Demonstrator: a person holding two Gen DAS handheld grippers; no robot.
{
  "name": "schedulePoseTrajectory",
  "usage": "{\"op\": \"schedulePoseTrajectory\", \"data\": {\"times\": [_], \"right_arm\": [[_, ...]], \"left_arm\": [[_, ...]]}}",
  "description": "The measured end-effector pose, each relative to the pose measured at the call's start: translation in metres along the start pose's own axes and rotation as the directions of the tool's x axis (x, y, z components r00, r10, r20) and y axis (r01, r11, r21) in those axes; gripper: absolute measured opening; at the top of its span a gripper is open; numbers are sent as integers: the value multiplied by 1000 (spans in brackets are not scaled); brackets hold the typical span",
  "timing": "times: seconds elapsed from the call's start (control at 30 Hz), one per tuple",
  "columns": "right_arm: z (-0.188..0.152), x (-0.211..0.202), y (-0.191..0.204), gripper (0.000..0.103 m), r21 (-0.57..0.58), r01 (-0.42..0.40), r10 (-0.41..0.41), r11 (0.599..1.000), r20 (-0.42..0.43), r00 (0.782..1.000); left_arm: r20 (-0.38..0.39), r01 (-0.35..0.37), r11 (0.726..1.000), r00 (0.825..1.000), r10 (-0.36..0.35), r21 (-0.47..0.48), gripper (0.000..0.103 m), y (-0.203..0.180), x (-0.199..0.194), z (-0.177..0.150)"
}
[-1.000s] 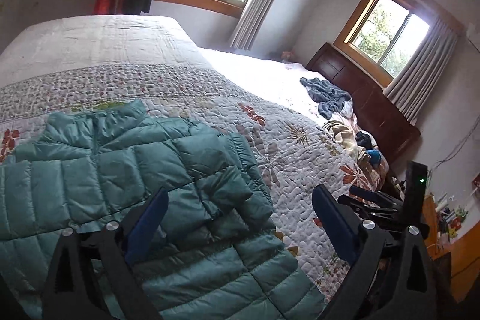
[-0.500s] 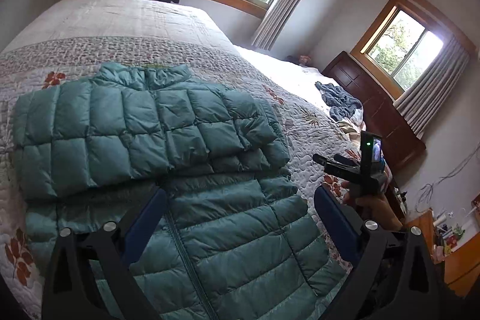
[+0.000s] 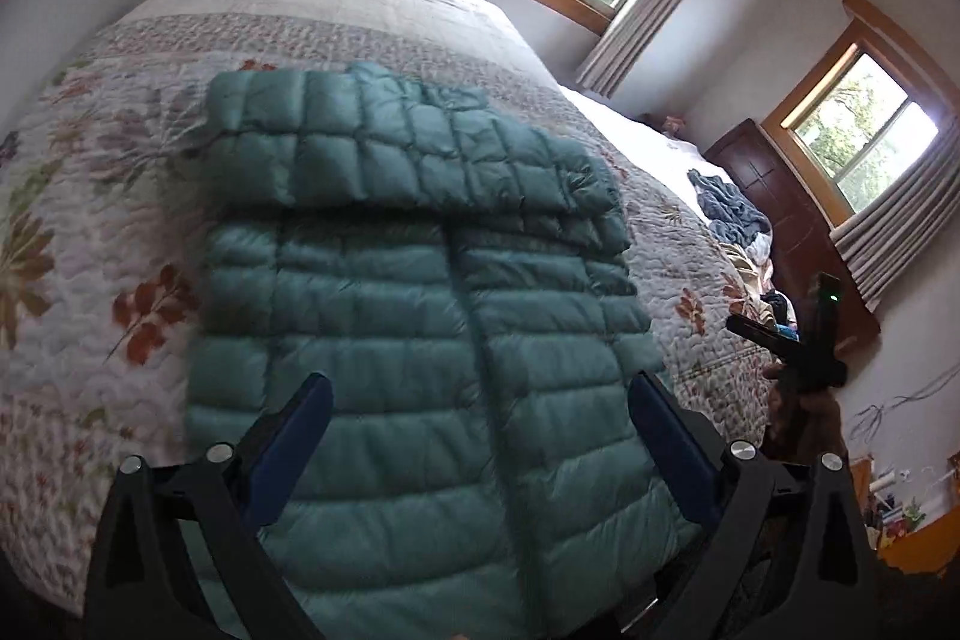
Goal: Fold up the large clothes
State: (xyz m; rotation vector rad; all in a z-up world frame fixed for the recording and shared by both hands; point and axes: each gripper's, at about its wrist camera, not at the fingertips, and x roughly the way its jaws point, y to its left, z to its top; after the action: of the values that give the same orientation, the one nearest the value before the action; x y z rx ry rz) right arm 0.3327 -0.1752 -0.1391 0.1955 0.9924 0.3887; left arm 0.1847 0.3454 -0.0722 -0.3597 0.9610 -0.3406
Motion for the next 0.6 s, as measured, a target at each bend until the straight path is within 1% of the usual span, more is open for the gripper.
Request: {"op": "schedulePoseTrajectory", "data": {"times": [0.03, 0.07, 0.1, 0.13, 0.2, 0.23, 0.27, 0.3, 0.33, 0.4, 0.43, 0.47, 0.5, 0.53, 0.57, 0.6], "right_arm": [[-15, -5, 7, 99, 5, -51, 51, 999, -38, 998], [-32, -6, 13, 99, 23, -116, 118, 993, -92, 989], [-49, -6, 19, 99, 47, -165, 170, 985, -141, 975], [-59, -5, 21, 99, 69, -198, 207, 978, -166, 964], [-86, -1, 22, 99, 164, -250, 280, 954, -203, 938], [-95, 2, 22, 99, 193, -267, 306, 944, -211, 928], [-104, 5, 22, 99, 227, -289, 337, 930, -218, 916], [-111, 9, 22, 96, 263, -312, 372, 913, -224, 901], [-116, 11, 23, 95, 290, -331, 401, 898, -226, 888], [-125, 15, 24, 90, 341, -379, 465, 860, -218, 858], [-128, 18, 25, 88, 359, -390, 482, 848, -216, 849], [-130, 22, 25, 82, 374, -391, 489, 841, -219, 844], [-131, 25, 25, 80, 389, -395, 499, 832, -215, 839], [-134, 27, 25, 79, 405, -406, 516, 819, -213, 830], [-133, 31, 27, 77, 425, -417, 538, 803, -216, 815], [-133, 34, 29, 74, 437, -423, 550, 794, -218, 806]], "left_arm": [[0, -17, 999, 1000, 17, -35, 99, 14, -12, -15], [-9, -24, 997, 1000, 24, -79, 99, 31, -24, -33], [-13, -17, 993, 1000, 16, -117, 99, 46, -33, -47], [-17, -20, 987, 1000, 17, -157, 99, 60, -39, -61], [-42, -29, 972, 999, 19, -234, 99, 88, -43, -86], [-63, -21, 963, 998, 4, -267, 99, 99, -42, -96], [-87, 8, 952, 996, -37, -307, 99, 110, -38, -105], [-108, 32, 943, 992, -72, -331, 99, 117, -34, -112], [-124, 44, 938, 988, -92, -345, 99, 122, -30, -118], [-142, 12, 932, 987, -68, -363, 99, 135, -26, -127], [-148, -1, 928, 987, -58, -373, 99, 142, -25, -129], [-141, -2, 922, 988, -57, -388, 99, 152, -27, -130], [-137, 21, 912, 987, -84, -409, 99, 160, -26, -132], [-148, 59, 897, 979, -137, -439, 99, 169, -21, -132], [-156, 109, 873, 966, -206, -475, 99, 176, -13, -134], [-158, 130, 864, 959, -234, -487, 99, 180, -9, -134]]}}
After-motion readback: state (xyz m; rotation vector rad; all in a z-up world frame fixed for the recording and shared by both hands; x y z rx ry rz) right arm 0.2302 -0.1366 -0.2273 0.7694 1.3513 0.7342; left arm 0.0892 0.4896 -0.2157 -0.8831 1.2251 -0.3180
